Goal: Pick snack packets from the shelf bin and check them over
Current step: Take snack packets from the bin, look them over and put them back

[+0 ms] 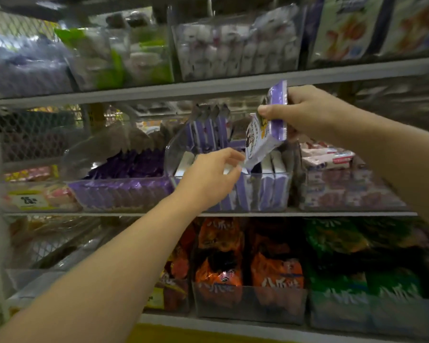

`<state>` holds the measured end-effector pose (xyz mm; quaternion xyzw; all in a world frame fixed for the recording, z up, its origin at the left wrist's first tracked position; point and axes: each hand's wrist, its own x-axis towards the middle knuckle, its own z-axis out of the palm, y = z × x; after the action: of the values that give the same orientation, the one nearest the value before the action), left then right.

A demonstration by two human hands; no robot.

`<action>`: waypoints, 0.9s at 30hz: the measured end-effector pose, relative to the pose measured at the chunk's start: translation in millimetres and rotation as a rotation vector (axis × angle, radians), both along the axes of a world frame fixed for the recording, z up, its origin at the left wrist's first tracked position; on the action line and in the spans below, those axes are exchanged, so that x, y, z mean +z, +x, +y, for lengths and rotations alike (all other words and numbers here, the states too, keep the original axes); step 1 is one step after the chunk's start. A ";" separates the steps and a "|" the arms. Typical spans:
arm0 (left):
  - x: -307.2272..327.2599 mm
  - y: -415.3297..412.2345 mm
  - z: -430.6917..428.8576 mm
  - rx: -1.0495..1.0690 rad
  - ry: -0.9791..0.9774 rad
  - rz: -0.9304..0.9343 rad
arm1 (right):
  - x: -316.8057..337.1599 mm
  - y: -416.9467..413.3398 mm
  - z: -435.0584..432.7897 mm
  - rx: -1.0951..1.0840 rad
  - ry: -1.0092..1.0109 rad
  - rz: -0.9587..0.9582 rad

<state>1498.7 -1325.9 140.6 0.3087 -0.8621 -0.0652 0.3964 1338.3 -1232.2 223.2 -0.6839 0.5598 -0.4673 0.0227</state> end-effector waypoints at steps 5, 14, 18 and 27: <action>-2.1 -13.7 -26.0 -0.001 -0.025 -0.259 | 14.2 -10.4 -34.8 -0.067 0.146 0.002; -24.5 -0.9 -55.3 0.034 -0.259 -0.312 | -8.3 -19.5 -89.4 -0.206 0.225 0.400; -30.7 0.8 -55.7 0.030 -0.304 -0.284 | -27.1 -14.3 -96.2 -0.253 0.042 0.619; -30.4 -0.7 -55.0 0.040 -0.299 -0.265 | -53.6 -18.5 -98.9 -0.344 -0.196 0.678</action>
<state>1498.0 -1380.9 110.2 0.2696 -0.9005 0.1125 0.3223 1319.8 -1331.2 169.6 -0.6946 0.5948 -0.2629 -0.3076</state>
